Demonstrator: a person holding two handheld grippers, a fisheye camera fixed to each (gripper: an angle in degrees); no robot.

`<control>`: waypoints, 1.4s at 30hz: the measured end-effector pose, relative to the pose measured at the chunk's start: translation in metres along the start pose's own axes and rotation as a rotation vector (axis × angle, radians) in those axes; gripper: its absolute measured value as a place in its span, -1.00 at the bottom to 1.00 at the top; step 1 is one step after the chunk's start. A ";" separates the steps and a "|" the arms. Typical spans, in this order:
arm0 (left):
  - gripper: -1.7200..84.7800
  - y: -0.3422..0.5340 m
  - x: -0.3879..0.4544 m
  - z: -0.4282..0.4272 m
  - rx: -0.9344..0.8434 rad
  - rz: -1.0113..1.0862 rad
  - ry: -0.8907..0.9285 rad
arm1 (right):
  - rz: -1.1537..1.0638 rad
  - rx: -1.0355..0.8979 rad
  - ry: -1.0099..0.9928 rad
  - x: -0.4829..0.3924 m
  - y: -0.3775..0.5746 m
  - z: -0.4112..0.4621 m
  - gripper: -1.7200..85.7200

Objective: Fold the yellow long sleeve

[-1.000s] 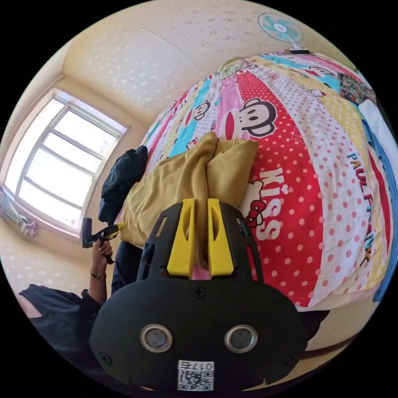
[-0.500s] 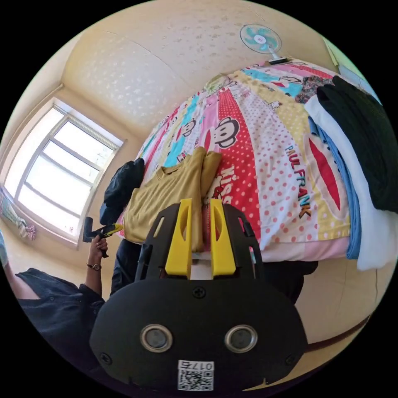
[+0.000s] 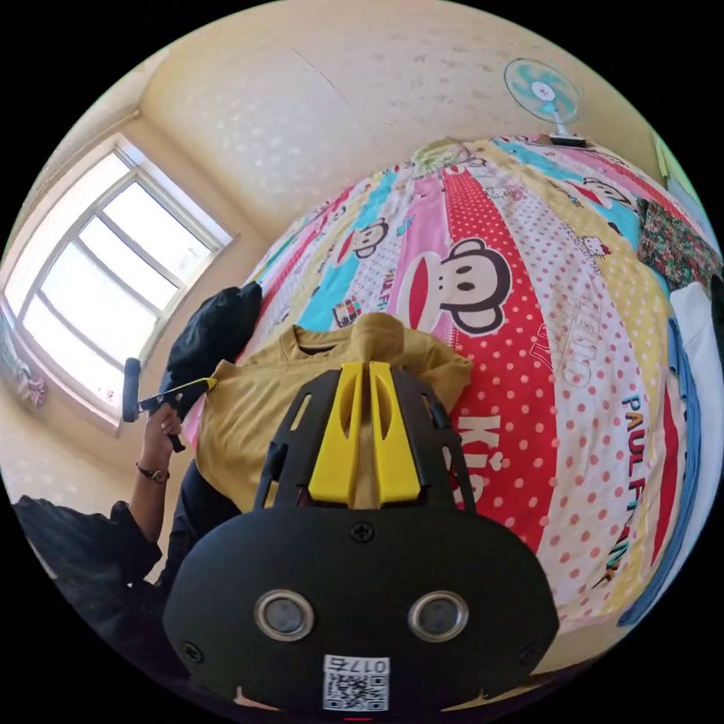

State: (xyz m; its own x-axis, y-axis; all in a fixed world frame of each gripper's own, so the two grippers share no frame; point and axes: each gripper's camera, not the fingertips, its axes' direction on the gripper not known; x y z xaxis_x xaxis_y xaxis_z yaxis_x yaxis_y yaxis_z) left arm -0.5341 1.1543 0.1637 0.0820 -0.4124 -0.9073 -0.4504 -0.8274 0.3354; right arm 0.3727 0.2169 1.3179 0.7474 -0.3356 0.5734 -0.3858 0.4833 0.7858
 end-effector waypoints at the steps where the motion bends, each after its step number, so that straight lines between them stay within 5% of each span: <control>1: -0.87 0.008 0.004 -0.024 0.102 0.003 0.011 | -0.035 0.101 -0.066 -0.004 0.009 -0.021 -0.90; 6: -0.88 -0.018 0.004 -0.048 0.251 -0.009 0.101 | -0.026 0.192 -0.043 -0.004 -0.011 -0.049 -0.90; 11: -0.75 -0.054 -0.030 0.017 0.056 -0.145 0.135 | 0.093 -0.030 0.023 0.014 -0.035 -0.003 -0.84; 16: -0.69 0.019 -0.055 -0.007 0.123 -0.185 0.197 | -0.048 0.148 -0.005 -0.050 0.022 -0.038 -0.90; 21: -0.53 0.112 -0.083 0.006 0.036 -0.326 0.384 | -0.231 0.201 0.260 -0.114 0.108 0.003 -0.94; 23: -0.53 0.148 -0.095 0.022 0.010 -0.424 0.436 | -0.238 0.023 0.469 -0.105 0.148 0.067 -0.95; 25: -0.54 0.158 -0.104 0.033 0.008 -0.473 0.502 | -0.328 0.201 0.511 -0.112 0.176 0.062 -0.95; 28: -0.67 0.142 -0.106 0.045 -0.025 -0.479 0.547 | -0.357 0.071 0.530 -0.116 0.161 0.060 -0.95; 29: -0.83 0.132 -0.100 0.047 -0.034 -0.465 0.587 | -0.335 0.065 0.511 -0.112 0.156 0.055 -0.95; 33: -0.91 0.089 -0.052 0.037 0.033 -0.347 0.835 | -0.183 0.175 0.316 -0.082 0.165 0.023 -0.95; 39: -0.91 0.015 0.134 0.013 0.024 0.191 0.699 | 0.078 0.462 0.326 -0.036 0.189 -0.047 -0.95; 42: -0.87 0.023 0.216 0.044 -0.119 0.411 0.700 | 0.167 0.555 0.368 -0.018 0.202 -0.073 -0.94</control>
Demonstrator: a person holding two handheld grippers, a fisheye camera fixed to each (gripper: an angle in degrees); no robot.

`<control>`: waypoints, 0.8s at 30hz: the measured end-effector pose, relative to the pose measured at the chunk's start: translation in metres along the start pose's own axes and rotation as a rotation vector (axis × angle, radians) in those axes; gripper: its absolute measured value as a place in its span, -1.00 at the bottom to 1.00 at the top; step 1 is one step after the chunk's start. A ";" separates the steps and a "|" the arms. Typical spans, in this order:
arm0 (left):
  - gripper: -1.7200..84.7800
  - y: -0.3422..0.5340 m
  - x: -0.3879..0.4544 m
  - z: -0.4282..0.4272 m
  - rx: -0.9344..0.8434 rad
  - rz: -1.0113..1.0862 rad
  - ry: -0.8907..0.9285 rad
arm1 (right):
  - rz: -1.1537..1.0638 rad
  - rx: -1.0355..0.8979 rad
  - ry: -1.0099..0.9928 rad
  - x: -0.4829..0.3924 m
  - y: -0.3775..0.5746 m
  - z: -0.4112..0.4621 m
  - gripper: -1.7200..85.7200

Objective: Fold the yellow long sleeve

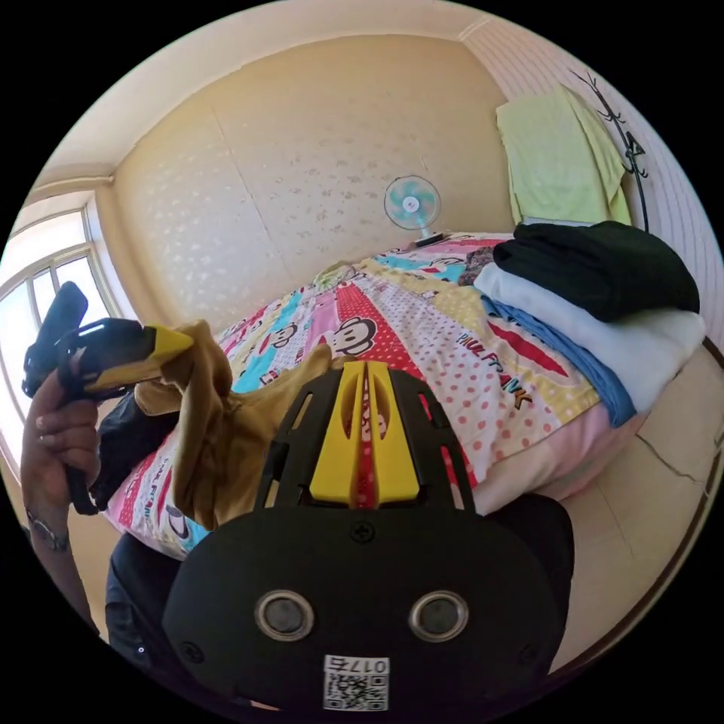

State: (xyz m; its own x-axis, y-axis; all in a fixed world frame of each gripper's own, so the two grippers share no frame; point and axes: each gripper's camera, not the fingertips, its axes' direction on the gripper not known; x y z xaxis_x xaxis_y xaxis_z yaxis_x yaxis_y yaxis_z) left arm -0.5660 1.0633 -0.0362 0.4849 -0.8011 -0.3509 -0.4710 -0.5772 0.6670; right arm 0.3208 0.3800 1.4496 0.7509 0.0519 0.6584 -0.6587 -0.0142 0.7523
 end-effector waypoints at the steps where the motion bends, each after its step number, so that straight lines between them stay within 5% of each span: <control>1: -0.81 0.003 0.009 0.029 -0.086 0.036 0.017 | 0.037 -0.003 -0.003 0.011 -0.001 -0.004 -0.93; 6: -0.65 0.048 0.006 0.096 -0.271 0.055 0.015 | 0.151 -0.088 -0.089 0.046 -0.007 -0.007 -0.88; 13: -0.67 0.085 -0.023 0.036 -0.111 0.050 0.064 | 0.144 -0.089 -0.430 0.055 -0.017 -0.012 -0.74; 18: -0.67 0.095 -0.043 0.025 -0.090 -0.018 -0.110 | -0.045 -0.079 -0.622 0.032 -0.030 -0.028 -0.72; 21: -0.65 0.103 -0.067 0.017 -0.010 -0.143 -0.246 | -0.185 -0.232 -0.653 0.008 -0.037 -0.023 -0.73; 24: -0.70 0.109 -0.095 0.032 -0.027 -0.197 -0.284 | -0.218 -0.500 -0.482 -0.015 -0.032 0.006 -0.79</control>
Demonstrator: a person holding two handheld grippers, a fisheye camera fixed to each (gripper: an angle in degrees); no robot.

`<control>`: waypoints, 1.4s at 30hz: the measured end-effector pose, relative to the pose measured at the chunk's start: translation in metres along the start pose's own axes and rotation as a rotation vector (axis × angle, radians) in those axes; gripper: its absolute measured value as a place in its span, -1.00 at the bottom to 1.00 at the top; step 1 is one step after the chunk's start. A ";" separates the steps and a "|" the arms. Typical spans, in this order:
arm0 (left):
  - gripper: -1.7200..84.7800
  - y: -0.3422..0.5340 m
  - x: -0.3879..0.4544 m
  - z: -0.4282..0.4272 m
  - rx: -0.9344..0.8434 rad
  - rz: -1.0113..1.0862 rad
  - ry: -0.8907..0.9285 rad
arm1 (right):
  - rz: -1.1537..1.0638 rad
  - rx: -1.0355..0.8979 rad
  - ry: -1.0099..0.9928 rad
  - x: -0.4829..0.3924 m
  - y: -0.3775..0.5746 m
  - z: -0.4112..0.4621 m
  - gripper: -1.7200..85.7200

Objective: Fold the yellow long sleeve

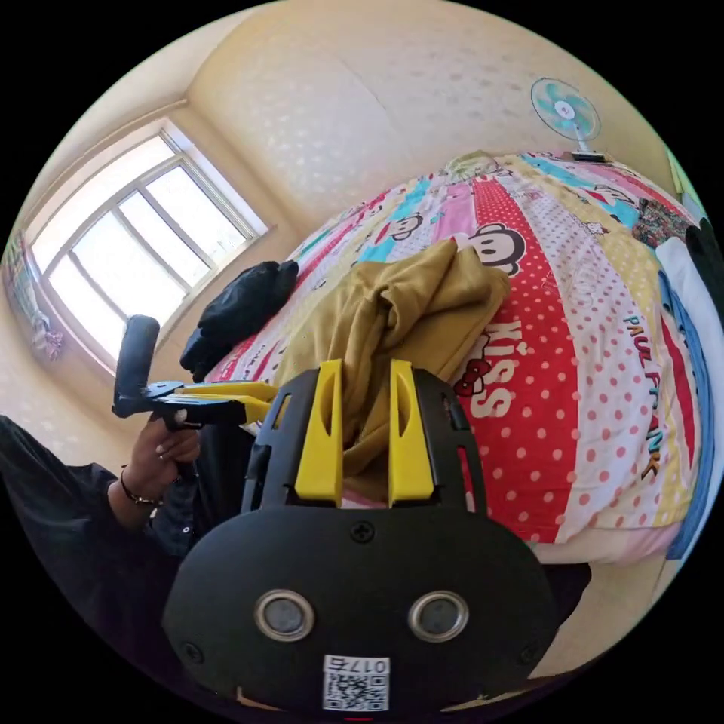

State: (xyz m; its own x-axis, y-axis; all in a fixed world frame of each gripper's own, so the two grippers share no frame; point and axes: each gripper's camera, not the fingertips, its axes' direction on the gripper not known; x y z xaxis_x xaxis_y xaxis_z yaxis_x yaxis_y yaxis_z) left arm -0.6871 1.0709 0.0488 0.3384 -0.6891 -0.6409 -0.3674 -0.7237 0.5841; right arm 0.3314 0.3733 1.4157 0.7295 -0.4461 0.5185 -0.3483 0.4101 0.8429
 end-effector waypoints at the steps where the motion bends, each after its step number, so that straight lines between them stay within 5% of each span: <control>1: -0.75 0.000 -0.009 0.013 -0.026 -0.017 -0.024 | 0.004 -0.029 0.042 -0.002 -0.001 0.005 -0.82; 6: -0.95 -0.011 -0.029 0.012 -0.090 0.009 0.013 | 0.102 0.195 -0.154 0.011 0.010 -0.051 -0.89; 10: -0.96 -0.015 -0.035 -0.010 -0.158 0.101 0.109 | 0.174 -0.148 0.043 0.020 0.003 -0.049 -0.90; 12: -0.95 -0.012 -0.048 -0.012 -0.148 0.057 0.121 | 0.211 -0.171 0.035 0.025 0.002 -0.041 -0.90; 18: -0.64 0.003 -0.108 -0.030 0.035 -0.145 0.233 | 0.100 0.075 0.208 -0.023 -0.009 -0.100 -0.92; 21: -0.59 -0.007 -0.133 -0.029 0.101 -0.212 0.237 | -0.072 0.204 0.092 -0.046 -0.009 -0.106 -0.93; 25: -0.64 -0.029 -0.158 0.013 0.019 -0.283 0.425 | -0.076 -0.376 0.431 -0.024 -0.026 -0.016 -0.94; 30: -0.78 -0.023 -0.176 0.022 0.025 -0.408 0.591 | 0.189 -0.167 0.305 0.007 -0.025 -0.090 -0.89; 34: -0.80 -0.021 -0.159 -0.006 0.002 -0.326 0.666 | 0.439 0.055 -0.140 0.056 0.021 -0.168 -0.60; 38: -0.81 -0.011 -0.121 -0.020 0.005 -0.238 0.651 | 0.705 0.068 -0.596 0.091 0.080 -0.170 -0.44; 42: -0.81 -0.003 -0.095 -0.021 -0.009 -0.180 0.661 | 0.844 0.022 -0.707 0.092 0.095 -0.140 -0.41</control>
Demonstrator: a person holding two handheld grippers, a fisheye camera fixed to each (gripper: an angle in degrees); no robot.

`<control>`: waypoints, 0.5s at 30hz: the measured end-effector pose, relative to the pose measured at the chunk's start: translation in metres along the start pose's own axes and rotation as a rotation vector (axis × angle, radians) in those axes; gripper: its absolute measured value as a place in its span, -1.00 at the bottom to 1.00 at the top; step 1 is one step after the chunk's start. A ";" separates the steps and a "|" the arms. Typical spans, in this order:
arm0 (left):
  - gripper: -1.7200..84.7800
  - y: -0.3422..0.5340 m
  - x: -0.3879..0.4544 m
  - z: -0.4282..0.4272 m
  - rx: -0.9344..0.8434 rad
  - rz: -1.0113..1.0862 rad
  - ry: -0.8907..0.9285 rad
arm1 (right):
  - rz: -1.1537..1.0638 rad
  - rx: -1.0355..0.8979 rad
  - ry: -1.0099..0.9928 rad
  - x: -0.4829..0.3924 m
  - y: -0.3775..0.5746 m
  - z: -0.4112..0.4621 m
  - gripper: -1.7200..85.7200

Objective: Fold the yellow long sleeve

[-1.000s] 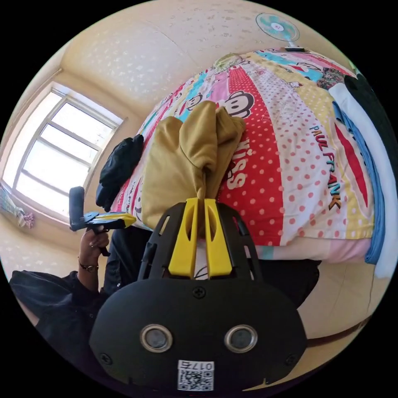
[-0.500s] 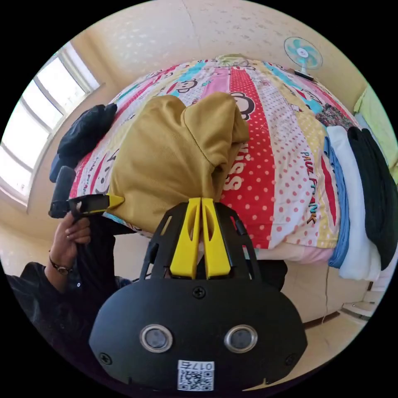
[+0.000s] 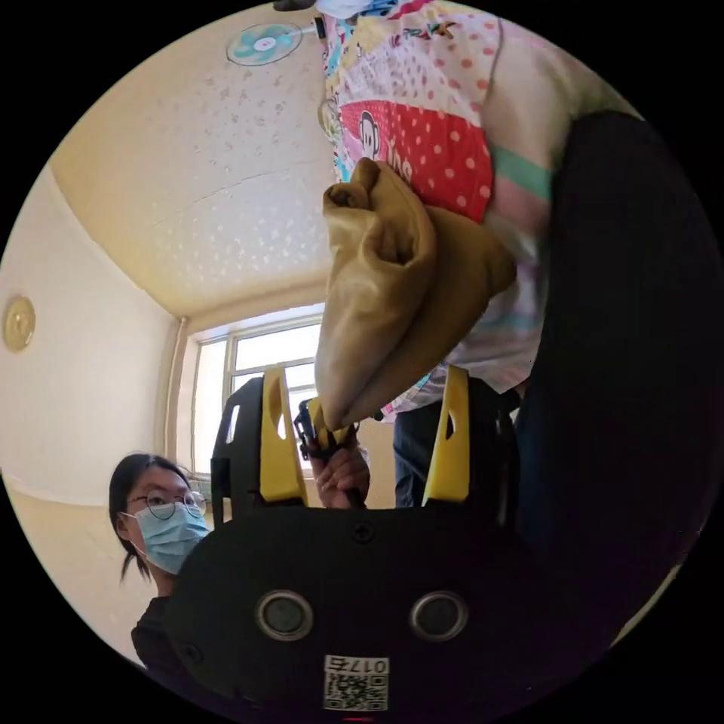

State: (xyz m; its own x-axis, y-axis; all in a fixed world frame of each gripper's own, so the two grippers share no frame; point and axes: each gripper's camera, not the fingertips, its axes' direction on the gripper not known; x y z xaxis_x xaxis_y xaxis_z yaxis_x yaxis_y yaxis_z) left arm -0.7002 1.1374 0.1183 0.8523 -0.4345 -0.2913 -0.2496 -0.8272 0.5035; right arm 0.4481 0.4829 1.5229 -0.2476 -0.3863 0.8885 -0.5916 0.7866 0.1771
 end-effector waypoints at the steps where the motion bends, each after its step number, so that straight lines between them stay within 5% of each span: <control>1: -0.81 0.005 0.006 0.003 -0.009 0.016 0.000 | 0.012 0.022 -0.081 0.004 -0.003 0.007 -0.45; 8: -0.82 0.031 0.035 -0.002 -0.015 0.227 -0.141 | -0.019 -0.041 -0.395 0.005 -0.058 0.033 -0.62; 12: -0.95 0.036 0.022 -0.020 0.006 0.262 -0.111 | -0.196 -0.049 -0.240 -0.055 -0.087 0.019 -0.67; 15: -0.98 0.045 0.001 -0.020 0.052 0.265 -0.356 | -0.386 -0.032 -0.126 -0.135 -0.113 -0.006 -0.71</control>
State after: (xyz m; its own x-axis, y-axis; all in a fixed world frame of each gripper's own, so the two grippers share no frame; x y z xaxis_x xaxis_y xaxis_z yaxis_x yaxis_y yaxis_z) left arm -0.7012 1.1065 0.1574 0.5469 -0.7221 -0.4238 -0.4685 -0.6834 0.5599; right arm 0.5534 0.4487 1.3857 -0.1050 -0.7104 0.6959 -0.6355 0.5862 0.5025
